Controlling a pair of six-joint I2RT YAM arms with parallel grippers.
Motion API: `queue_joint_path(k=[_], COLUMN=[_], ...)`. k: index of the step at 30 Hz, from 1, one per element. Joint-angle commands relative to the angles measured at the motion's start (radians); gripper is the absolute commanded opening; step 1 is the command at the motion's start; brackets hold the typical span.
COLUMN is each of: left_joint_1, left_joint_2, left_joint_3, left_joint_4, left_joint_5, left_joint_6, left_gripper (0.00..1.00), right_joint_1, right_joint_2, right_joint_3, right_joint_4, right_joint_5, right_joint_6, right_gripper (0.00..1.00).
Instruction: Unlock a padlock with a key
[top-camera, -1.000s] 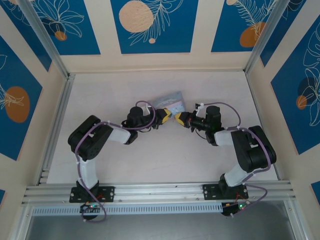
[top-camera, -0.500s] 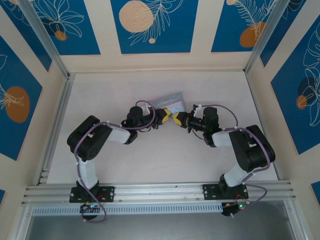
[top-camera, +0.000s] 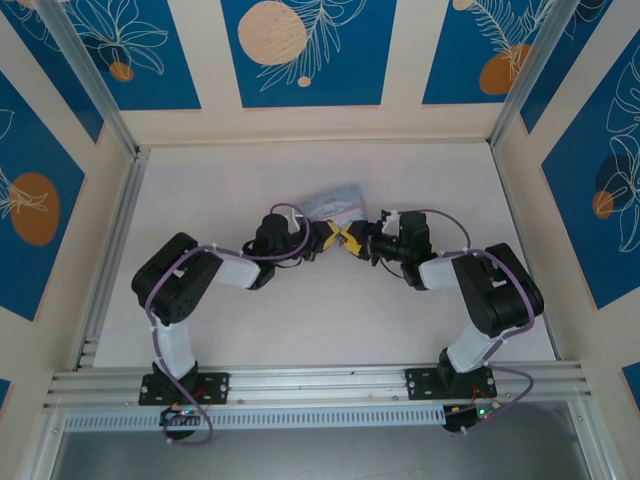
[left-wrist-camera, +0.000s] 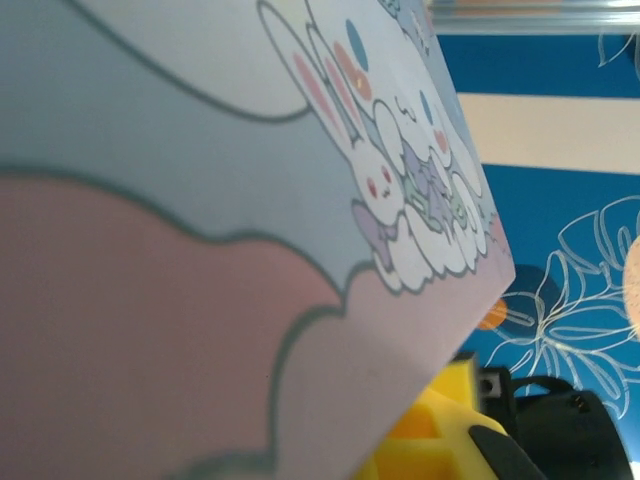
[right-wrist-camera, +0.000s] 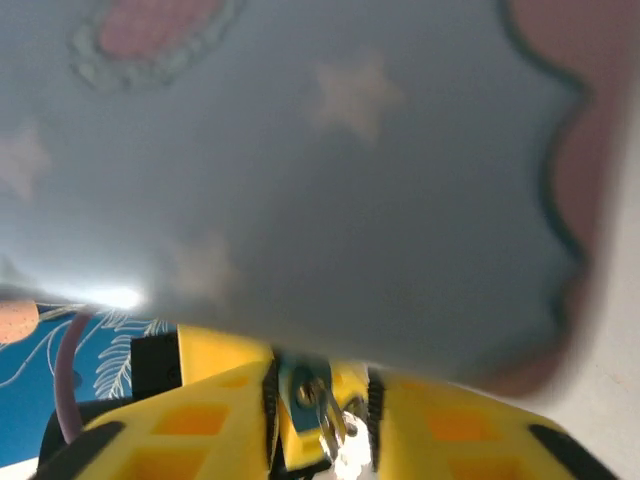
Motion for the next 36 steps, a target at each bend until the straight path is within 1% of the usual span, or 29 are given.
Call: queue_joint_path(k=[1, 5, 7, 11, 13, 15, 17, 19, 24, 26, 29, 32, 36], left_joint_1=[-0.027, -0.023, -0.020, -0.012, -0.010, -0.009, -0.007, -0.006, -0.003, -0.002, 0.001, 0.004, 0.007], left_joint_2=[-0.048, -0.045, -0.048, -0.051, -0.051, -0.054, -0.058, -0.063, -0.074, -0.078, -0.084, -0.092, -0.106], left_joint_3=[-0.004, 0.006, 0.006, 0.015, 0.022, 0.031, 0.045, 0.059, 0.097, 0.115, 0.137, 0.154, 0.170], left_joint_4=[-0.025, -0.068, -0.087, -0.130, -0.151, -0.181, -0.221, -0.266, -0.386, -0.440, -0.498, -0.545, -0.592], left_joint_5=[0.028, 0.012, 0.004, 0.007, 0.015, 0.028, 0.041, 0.054, 0.089, 0.104, 0.121, 0.136, 0.150], left_joint_6=[0.072, 0.092, 0.102, 0.118, 0.124, 0.129, 0.136, 0.141, 0.141, 0.140, 0.133, 0.135, 0.147], left_gripper=[0.00, 0.00, 0.00, 0.00, 0.00, 0.00, 0.00, 0.00, 0.00, 0.00, 0.00, 0.00, 0.00], right_joint_1=[-0.018, -0.044, -0.051, -0.054, -0.041, -0.024, 0.004, 0.035, 0.147, 0.200, 0.254, 0.288, 0.314], right_joint_2=[-0.057, -0.154, -0.215, -0.350, -0.401, -0.435, -0.454, -0.459, -0.420, -0.386, -0.337, -0.292, -0.246], right_joint_3=[-0.016, -0.034, -0.033, 0.004, 0.044, 0.087, 0.121, 0.147, 0.205, 0.234, 0.265, 0.289, 0.314], right_joint_4=[-0.074, -0.235, -0.344, -0.651, -0.816, -0.944, -1.034, -1.083, -1.135, -1.149, -1.147, -1.139, -1.131], right_joint_5=[-0.002, -0.007, -0.004, 0.042, 0.093, 0.166, 0.244, 0.315, 0.468, 0.541, 0.622, 0.681, 0.726], right_joint_6=[-0.053, -0.134, -0.192, -0.367, -0.472, -0.589, -0.699, -0.785, -0.962, -1.024, -1.086, -1.131, -1.175], right_gripper=[0.53, 0.74, 0.81, 0.82, 0.81, 0.78, 0.73, 0.68, 0.56, 0.54, 0.53, 0.52, 0.49])
